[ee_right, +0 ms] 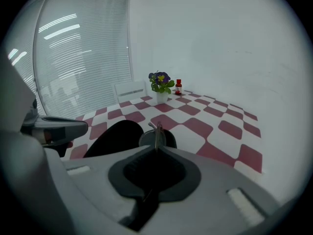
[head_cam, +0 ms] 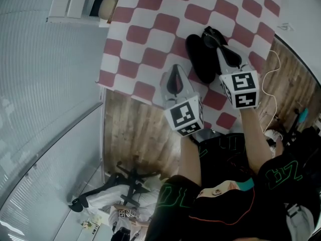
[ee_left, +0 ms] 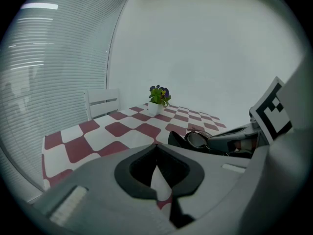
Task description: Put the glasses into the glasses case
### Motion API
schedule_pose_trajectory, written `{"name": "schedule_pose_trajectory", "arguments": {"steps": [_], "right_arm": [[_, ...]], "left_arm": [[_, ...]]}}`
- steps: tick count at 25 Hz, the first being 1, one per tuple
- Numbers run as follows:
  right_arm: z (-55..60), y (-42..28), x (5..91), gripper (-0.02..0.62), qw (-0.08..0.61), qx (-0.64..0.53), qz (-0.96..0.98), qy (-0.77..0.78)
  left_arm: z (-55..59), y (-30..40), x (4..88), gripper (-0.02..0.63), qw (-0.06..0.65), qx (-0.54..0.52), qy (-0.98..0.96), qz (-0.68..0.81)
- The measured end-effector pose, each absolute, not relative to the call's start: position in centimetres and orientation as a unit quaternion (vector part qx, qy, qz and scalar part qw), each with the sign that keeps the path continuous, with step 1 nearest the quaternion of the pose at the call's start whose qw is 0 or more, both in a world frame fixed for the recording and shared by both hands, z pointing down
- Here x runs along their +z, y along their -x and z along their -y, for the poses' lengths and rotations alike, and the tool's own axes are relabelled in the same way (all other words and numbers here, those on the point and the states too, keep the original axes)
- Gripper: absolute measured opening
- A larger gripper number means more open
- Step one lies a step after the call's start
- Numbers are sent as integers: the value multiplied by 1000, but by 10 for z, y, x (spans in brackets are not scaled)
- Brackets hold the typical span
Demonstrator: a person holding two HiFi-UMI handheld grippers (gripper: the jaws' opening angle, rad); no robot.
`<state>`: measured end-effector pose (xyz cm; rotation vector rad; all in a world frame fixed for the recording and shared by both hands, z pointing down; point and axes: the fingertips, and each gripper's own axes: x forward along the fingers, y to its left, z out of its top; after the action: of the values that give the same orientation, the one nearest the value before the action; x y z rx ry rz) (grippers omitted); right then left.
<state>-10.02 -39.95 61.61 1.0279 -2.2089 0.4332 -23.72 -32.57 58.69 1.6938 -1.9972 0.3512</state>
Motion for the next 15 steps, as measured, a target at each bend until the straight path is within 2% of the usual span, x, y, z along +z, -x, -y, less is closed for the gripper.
{"name": "schedule_pose_trajectory", "arguments": {"steps": [6,15], "right_arm": [[400,96,626,18,354,161,829,-401],[395,102,618,44,353,142,845,-377]], "left_arm": [[323,240,591,8,253,123,-619,734],[318,234,580,8,254,97,-614,741]]}}
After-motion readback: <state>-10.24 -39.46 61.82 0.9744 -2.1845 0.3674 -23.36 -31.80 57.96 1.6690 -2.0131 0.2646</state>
